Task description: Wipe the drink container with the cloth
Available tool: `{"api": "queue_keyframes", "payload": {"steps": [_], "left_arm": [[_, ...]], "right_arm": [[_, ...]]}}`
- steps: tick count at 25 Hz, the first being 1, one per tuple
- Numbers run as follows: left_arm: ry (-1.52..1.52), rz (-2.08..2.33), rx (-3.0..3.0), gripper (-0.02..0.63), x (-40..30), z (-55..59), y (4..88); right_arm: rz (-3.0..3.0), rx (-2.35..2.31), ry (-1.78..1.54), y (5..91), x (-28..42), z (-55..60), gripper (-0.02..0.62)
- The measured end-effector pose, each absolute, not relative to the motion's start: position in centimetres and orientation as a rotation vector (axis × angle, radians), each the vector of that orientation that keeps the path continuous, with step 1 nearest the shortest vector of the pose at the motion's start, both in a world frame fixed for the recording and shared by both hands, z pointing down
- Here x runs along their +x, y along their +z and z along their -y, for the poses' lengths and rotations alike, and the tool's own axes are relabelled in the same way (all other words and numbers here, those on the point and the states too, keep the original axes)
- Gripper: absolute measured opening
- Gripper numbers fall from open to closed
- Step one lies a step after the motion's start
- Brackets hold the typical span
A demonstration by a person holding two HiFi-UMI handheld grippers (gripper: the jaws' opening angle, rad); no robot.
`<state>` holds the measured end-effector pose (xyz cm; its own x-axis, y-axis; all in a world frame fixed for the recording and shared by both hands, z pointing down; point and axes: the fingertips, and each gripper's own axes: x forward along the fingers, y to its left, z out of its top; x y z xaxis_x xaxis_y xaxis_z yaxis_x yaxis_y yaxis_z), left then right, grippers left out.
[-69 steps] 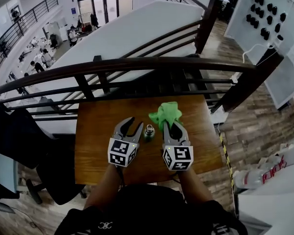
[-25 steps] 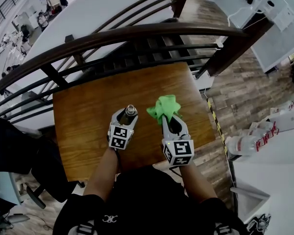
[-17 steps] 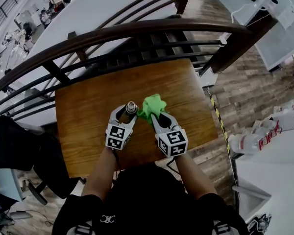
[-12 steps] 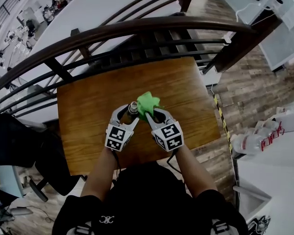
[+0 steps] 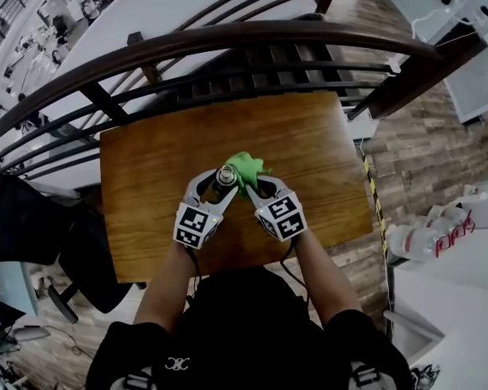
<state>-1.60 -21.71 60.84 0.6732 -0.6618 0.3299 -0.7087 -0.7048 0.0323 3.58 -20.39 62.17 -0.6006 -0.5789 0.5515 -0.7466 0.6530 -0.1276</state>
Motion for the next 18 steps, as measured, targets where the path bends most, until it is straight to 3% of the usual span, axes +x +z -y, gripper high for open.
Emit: {"api": "queue_keyframes", "payload": {"steps": [18], "left_arm": [[0.37,1.164,2.666,0.291,-1.6,22.8,61.3]], "right_arm": [[2.306,0.924,0.59,67.8,1.9,15.5,0.044]]}}
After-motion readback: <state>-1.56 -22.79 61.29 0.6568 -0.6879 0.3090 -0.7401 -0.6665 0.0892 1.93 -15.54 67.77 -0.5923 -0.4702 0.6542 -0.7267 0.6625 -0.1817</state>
